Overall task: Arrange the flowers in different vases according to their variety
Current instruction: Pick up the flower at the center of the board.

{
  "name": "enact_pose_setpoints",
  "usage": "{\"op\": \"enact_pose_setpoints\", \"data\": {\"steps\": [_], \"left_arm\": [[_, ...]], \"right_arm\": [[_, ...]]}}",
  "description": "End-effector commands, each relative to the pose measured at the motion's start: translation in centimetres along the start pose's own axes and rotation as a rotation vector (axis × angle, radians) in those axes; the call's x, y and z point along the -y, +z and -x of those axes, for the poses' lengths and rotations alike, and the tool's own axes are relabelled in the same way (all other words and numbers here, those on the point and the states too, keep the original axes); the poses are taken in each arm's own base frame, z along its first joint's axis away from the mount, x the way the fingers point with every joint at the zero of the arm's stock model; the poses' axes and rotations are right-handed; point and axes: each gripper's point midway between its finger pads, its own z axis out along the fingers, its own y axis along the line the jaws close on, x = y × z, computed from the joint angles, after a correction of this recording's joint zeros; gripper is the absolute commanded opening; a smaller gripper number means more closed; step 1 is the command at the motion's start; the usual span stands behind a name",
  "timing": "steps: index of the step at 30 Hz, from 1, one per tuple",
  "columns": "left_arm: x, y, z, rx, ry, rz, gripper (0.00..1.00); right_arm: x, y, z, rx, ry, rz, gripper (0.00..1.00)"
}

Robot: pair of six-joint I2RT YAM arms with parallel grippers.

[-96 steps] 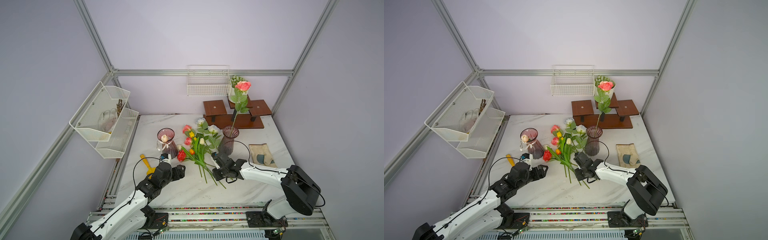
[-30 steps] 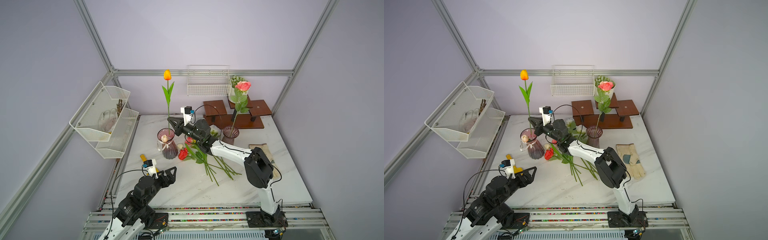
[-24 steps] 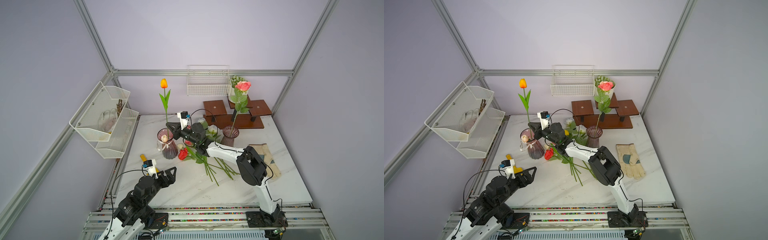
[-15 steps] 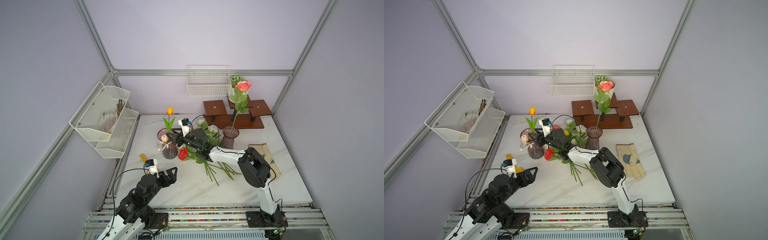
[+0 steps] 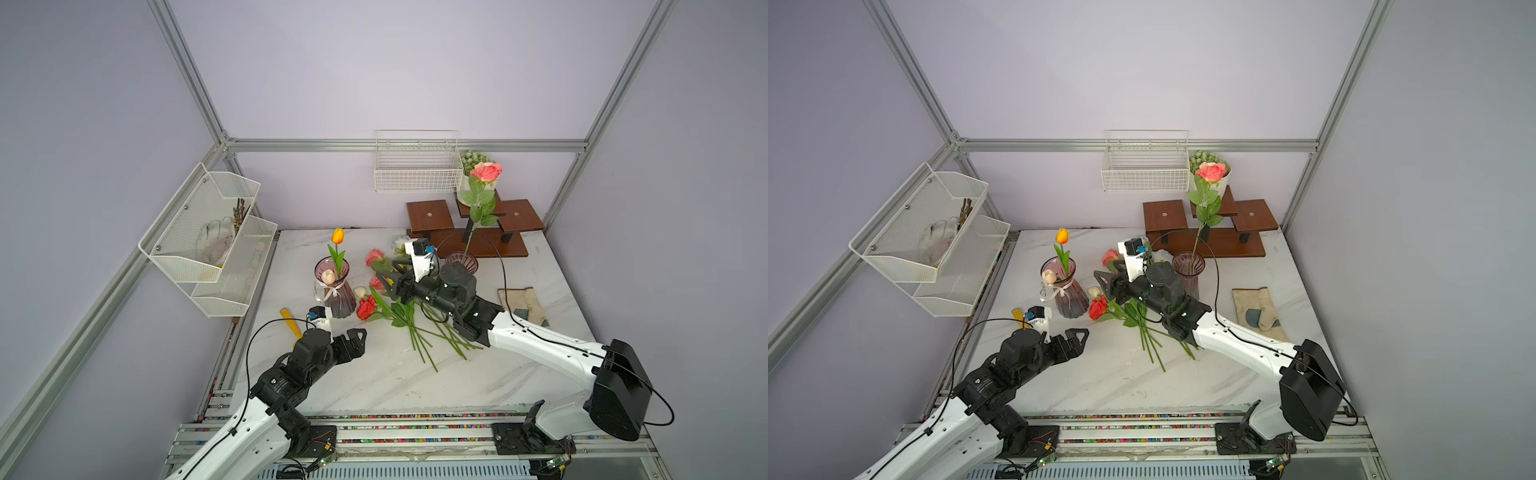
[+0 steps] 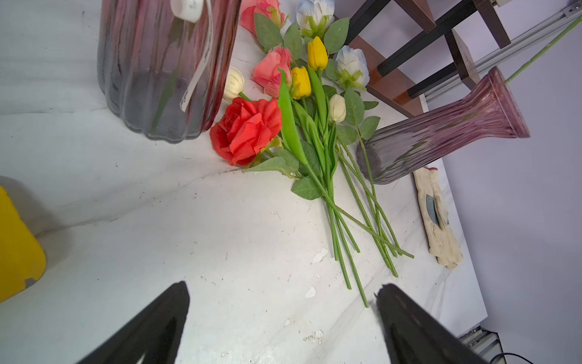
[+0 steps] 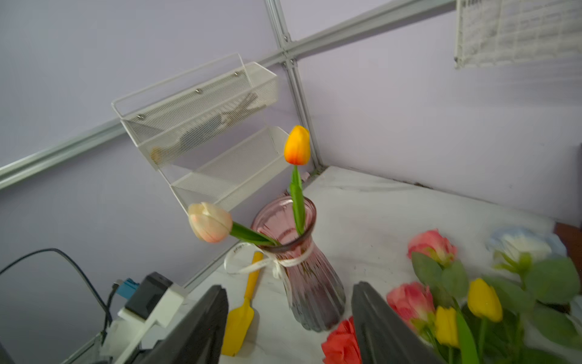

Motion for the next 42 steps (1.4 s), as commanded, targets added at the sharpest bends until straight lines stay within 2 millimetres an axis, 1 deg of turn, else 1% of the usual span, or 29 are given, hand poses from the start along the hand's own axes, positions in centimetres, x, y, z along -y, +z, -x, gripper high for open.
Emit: {"op": "enact_pose_setpoints", "data": {"steps": [1,3,5,6,7,11,13,17,24,26,27,30,31,33,35,39,41,42], "left_arm": [[1.4,-0.4,1.9,0.067,0.027,-0.036,0.94],[1.1,-0.4,1.8,0.074,0.030,-0.028,0.93],[0.8,-0.4,1.7,0.076,0.032,-0.019,0.91],[0.6,-0.5,1.7,0.078,0.032,-0.013,0.90],[0.3,-0.5,1.5,0.077,0.033,-0.002,0.88],[-0.8,-0.8,1.1,0.083,0.030,0.026,0.87],[-1.3,-1.1,0.9,0.088,0.030,0.041,0.87],[-2.2,-1.5,0.6,0.095,0.030,0.061,0.89],[-2.6,-1.8,0.5,0.105,0.029,0.066,0.89],[-2.6,-1.8,0.4,0.103,0.031,0.066,0.89],[-2.6,-1.8,0.5,0.102,0.032,0.065,0.89],[-2.6,-1.8,0.4,0.106,0.032,0.060,0.89],[-2.6,-1.9,0.4,0.106,0.032,0.059,0.89],[-2.7,-2.1,0.5,0.113,0.030,0.058,0.89],[-2.7,-2.3,0.5,0.122,0.026,0.055,0.89],[-2.9,-2.9,0.7,0.150,0.017,0.047,0.89],[-3.1,-3.2,0.9,0.168,0.011,0.046,0.90],[-3.2,-3.4,0.9,0.175,0.008,0.046,0.90]], "right_arm": [[4.9,-1.5,-9.3,-0.326,0.007,-0.195,0.62],[5.7,-1.9,-11.9,-0.414,-0.001,-0.224,0.60],[6.7,-2.1,-14.0,-0.489,-0.009,-0.259,0.57],[7.1,-2.1,-14.7,-0.521,-0.014,-0.274,0.55],[7.8,-1.9,-16.1,-0.568,-0.015,-0.297,0.54],[9.2,-0.8,-19.5,-0.731,-0.048,-0.345,0.43],[9.5,-0.2,-20.5,-0.767,-0.056,-0.349,0.39],[10.3,1.2,-21.7,-0.805,-0.068,-0.365,0.37],[11.3,2.7,-23.3,-0.866,-0.083,-0.399,0.31],[11.5,3.0,-23.7,-0.874,-0.082,-0.400,0.27],[11.5,3.1,-23.8,-0.879,-0.084,-0.401,0.24],[11.3,3.2,-23.3,-0.874,-0.082,-0.403,0.11],[11.1,3.1,-22.8,-0.860,-0.080,-0.402,0.06],[10.7,3.0,-21.4,-0.826,-0.074,-0.398,0.00],[10.0,2.8,-19.6,-0.779,-0.065,-0.378,0.00],[7.7,2.5,-15.1,-0.642,-0.034,-0.308,0.00],[6.1,2.5,-12.5,-0.560,-0.019,-0.241,0.00],[4.9,2.6,-11.0,-0.507,-0.011,-0.192,0.00]]}}
